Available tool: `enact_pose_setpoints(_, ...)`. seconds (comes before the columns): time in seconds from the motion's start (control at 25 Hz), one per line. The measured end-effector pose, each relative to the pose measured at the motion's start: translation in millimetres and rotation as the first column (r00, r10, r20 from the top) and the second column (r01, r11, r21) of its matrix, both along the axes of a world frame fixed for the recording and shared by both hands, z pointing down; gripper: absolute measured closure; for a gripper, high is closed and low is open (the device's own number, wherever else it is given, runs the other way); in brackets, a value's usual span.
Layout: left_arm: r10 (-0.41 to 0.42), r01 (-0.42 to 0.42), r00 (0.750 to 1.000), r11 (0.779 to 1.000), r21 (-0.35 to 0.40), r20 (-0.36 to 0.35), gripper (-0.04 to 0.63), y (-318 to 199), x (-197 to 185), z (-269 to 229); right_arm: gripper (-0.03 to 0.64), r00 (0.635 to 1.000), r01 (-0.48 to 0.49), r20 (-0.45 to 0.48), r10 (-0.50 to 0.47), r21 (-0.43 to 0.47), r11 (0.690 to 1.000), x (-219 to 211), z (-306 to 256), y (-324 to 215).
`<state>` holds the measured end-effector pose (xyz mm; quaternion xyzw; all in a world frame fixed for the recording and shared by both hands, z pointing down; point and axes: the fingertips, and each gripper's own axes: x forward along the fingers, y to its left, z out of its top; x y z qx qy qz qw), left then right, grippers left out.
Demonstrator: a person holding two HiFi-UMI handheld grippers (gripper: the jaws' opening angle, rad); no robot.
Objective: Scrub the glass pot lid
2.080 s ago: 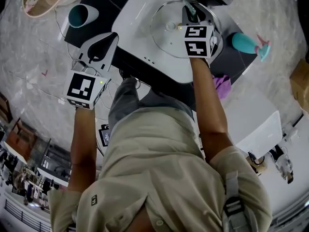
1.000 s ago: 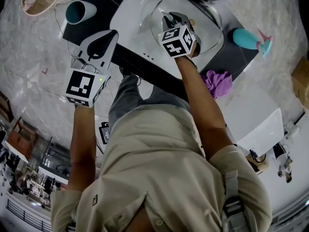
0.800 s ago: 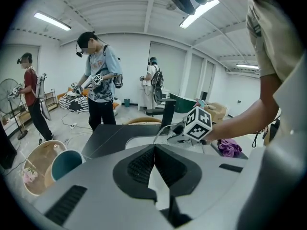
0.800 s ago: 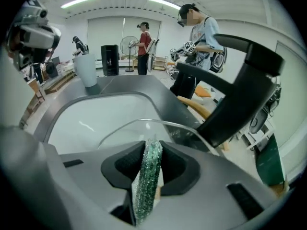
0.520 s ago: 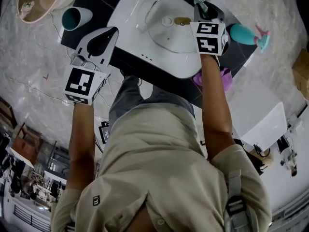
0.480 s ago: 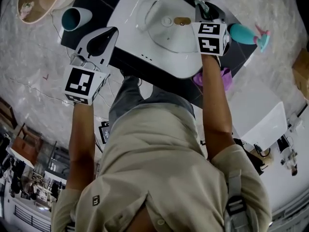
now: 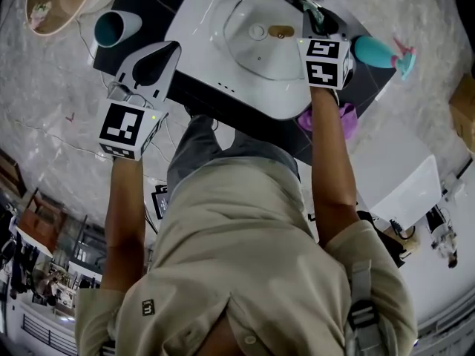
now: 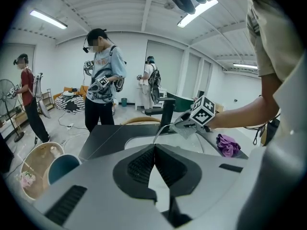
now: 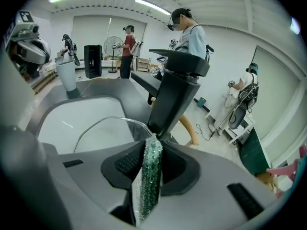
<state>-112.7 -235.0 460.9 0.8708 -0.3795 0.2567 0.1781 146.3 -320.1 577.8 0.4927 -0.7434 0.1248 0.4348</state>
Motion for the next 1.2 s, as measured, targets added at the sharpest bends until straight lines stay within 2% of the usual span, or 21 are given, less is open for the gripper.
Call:
enact_pose_setpoints(0.28, -0.010, 0.010, 1.000, 1.000, 0.000, -0.006, 0.580, 2.4, 1.4, 0.2, 0.526, 0.999, 0.014, 0.039, -0.012, -0.044, 0.999, -21.0, 19.0, 11.7)
enact_pose_setpoints(0.44, -0.024, 0.024, 1.000, 1.000, -0.008, -0.004, 0.580, 6.2, -1.6, 3.3, 0.526, 0.996, 0.076, 0.061, -0.071, -0.099, 0.992, -56.2, 45.6, 31.0)
enact_pose_setpoints(0.52, -0.028, 0.028, 1.000, 1.000, -0.011, -0.007, 0.580, 9.5, -1.6, 6.4, 0.528, 0.989, 0.139, 0.067, -0.130, -0.140, 0.980, -81.6, 64.8, 47.5)
enact_pose_setpoints(0.64, -0.038, 0.038, 0.999, 0.999, -0.017, -0.007, 0.580, 12.1, -2.4, 9.2, 0.526, 0.968, 0.248, 0.088, -0.235, -0.211, 0.945, -123.5, 92.5, 77.2)
enact_pose_setpoints(0.76, -0.047, 0.047, 0.999, 0.999, -0.018, -0.008, 0.580, 14.0, -4.0, 9.8, 0.528, 0.951, 0.310, 0.087, -0.297, -0.235, 0.921, -147.2, 104.4, 95.5)
enact_pose_setpoints(1.2, -0.057, 0.057, 0.998, 0.998, -0.017, -0.013, 0.580, 20.2, -5.5, 11.2, 0.526, 0.943, 0.331, 0.079, -0.322, -0.230, 0.915, -146.2, 101.4, 99.7)
